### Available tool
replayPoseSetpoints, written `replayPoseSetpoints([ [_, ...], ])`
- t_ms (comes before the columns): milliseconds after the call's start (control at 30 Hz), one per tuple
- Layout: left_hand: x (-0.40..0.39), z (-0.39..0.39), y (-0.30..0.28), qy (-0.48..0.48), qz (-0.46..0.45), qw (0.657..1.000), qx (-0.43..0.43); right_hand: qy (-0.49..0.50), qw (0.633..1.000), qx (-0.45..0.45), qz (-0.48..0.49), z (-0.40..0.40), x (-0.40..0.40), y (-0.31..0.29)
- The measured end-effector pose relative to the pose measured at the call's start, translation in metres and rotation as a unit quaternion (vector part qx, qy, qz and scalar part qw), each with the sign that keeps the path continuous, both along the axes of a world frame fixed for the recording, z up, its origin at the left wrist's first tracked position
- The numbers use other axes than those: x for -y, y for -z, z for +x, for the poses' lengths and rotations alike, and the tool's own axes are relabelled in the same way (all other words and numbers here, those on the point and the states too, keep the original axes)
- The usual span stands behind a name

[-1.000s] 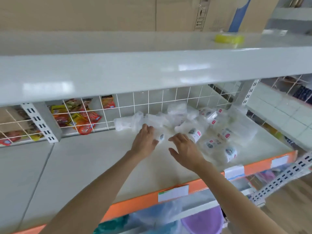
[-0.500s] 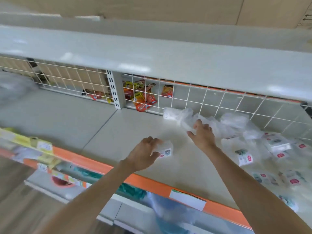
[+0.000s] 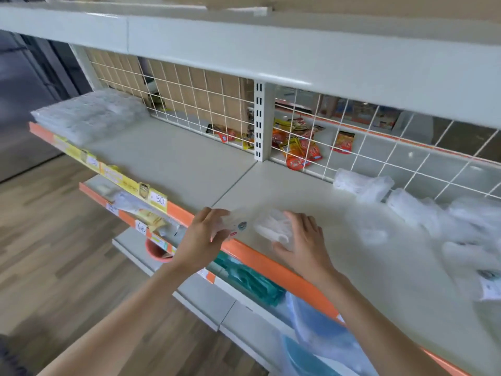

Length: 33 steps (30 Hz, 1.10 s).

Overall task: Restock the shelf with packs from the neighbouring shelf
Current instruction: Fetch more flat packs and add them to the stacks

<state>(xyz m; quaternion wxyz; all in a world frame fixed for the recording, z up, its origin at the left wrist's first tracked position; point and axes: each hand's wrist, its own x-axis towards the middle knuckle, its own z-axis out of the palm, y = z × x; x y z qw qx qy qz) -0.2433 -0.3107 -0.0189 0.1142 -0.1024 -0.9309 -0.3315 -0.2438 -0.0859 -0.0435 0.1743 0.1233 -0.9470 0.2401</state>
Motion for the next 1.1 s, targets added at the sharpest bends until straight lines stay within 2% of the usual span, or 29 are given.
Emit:
replayPoseSetpoints([
  [500,0.278,0.001,0.021,-0.1,0.008,0.993,0.069,-0.102,0.995,-0.01,-0.017,-0.035,0.281,0.015],
  [700,0.355,-0.014,0.014,-0.16,0.011,0.986,0.051,-0.139,0.989,0.037,0.019,-0.057,0.358,0.02],
  [967,0.407,-0.067,0.035,-0.176,-0.002,0.983,0.061,-0.148,0.989,0.002,-0.003,-0.155,0.425,0.022],
  [1100,0.439,-0.117,0.019,-0.191,-0.023,0.98,0.053,-0.139,0.99,0.003,-0.04,-0.226,0.462,0.018],
])
